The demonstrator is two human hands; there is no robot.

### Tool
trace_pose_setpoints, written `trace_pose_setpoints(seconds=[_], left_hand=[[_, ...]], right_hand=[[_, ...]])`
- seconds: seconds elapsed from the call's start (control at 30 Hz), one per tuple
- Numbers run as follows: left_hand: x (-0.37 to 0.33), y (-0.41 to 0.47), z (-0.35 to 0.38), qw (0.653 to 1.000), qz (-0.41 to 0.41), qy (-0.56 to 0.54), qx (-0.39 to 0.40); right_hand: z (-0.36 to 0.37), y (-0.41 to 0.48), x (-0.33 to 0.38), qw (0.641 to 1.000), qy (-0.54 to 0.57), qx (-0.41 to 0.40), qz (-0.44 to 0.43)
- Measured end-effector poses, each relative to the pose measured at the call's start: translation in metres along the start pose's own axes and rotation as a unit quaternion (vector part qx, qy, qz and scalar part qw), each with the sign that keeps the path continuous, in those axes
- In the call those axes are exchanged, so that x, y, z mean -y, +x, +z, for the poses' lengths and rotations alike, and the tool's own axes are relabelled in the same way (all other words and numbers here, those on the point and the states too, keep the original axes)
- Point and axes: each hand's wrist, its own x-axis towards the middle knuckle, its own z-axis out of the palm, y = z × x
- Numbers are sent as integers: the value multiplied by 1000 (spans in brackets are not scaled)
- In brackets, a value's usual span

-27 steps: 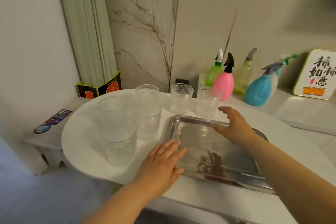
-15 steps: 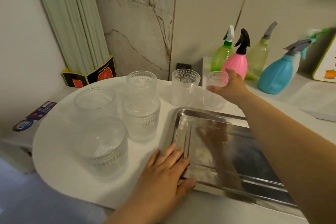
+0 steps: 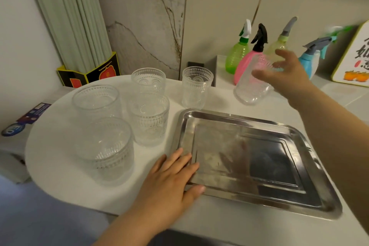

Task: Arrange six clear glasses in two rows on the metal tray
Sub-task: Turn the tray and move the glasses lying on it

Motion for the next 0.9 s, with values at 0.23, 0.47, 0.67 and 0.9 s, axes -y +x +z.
trace_pose_setpoints(seconds=[0.23, 0.47, 0.67, 0.9], left_hand=[[-1, -8, -3, 999, -28, -10, -13], [-4, -13, 0, 998, -34, -22, -41], [-4, -12, -1, 999, -36, -13, -35], [-3, -12, -1, 998, -34, -21, -40]], right_hand=[[-40, -57, -25, 991, -57, 124, 0], [-50, -63, -46, 992, -89, 93, 18], [-48, -60, -59, 994, -73, 68, 41], [-49, -58, -58, 988, -119, 82, 46]])
